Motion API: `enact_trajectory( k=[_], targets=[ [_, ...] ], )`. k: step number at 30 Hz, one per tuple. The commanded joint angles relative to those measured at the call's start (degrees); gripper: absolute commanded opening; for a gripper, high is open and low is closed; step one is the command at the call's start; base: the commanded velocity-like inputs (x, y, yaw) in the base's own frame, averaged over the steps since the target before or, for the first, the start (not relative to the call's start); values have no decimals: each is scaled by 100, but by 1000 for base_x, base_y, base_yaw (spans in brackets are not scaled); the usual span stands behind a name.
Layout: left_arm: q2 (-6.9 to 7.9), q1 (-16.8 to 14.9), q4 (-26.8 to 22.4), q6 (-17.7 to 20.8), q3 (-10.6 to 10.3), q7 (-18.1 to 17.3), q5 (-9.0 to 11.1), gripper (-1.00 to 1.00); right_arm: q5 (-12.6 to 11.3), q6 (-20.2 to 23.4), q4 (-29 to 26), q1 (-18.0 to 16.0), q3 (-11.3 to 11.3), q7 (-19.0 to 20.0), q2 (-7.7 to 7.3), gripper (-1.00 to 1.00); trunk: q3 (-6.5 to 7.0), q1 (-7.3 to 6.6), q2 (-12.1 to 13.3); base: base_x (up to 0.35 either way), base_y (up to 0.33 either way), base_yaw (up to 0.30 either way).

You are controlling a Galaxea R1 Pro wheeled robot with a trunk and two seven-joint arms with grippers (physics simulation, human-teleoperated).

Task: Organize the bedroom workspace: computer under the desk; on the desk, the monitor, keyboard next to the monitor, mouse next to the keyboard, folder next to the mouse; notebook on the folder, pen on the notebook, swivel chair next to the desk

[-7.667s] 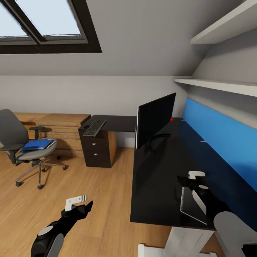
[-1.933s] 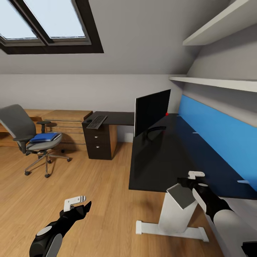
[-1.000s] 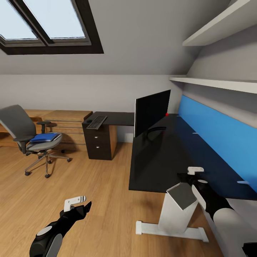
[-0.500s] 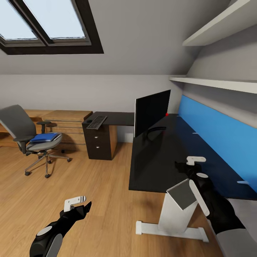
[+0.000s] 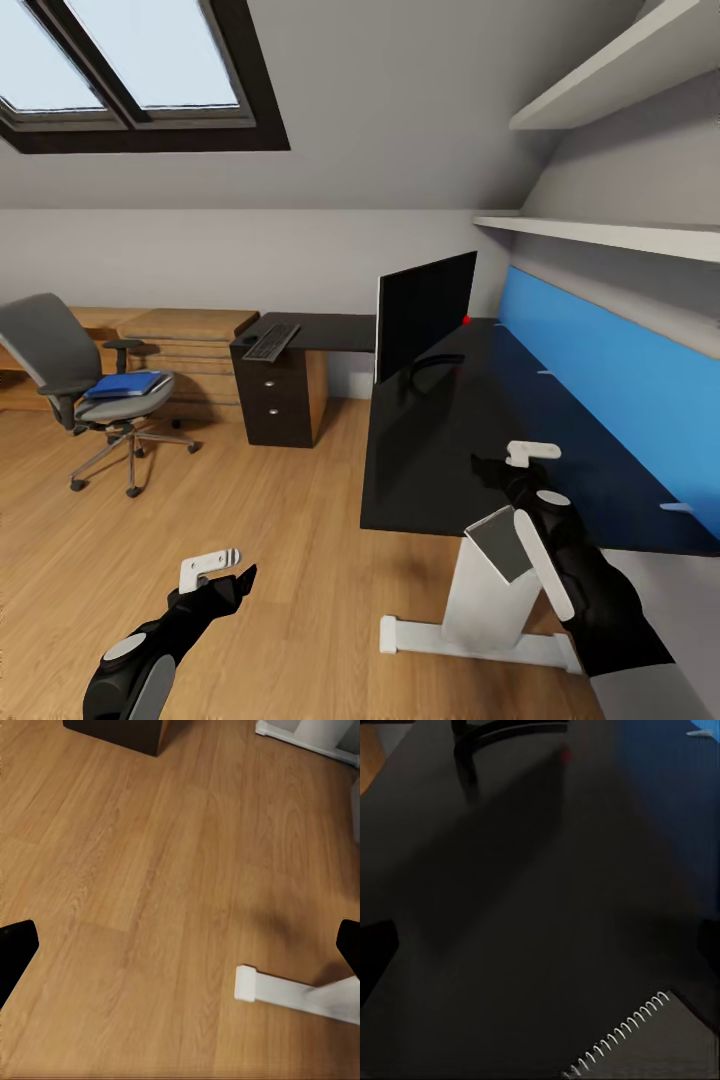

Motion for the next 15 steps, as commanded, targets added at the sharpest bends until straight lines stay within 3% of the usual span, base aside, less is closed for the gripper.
enact_trajectory(
  k=[1, 15],
  targets=[
    [4, -3, -8, 23, -8, 52, 61, 100, -59, 16, -7, -5, 16, -58, -6, 100, -6, -3, -4, -238, 0, -1],
    [12, -3, -8, 23, 0, 52, 62, 100, -72, 7, 9, 1, 30, -58, 10, 100, -6, -3, -4, -323, 0, -103]
  ],
)
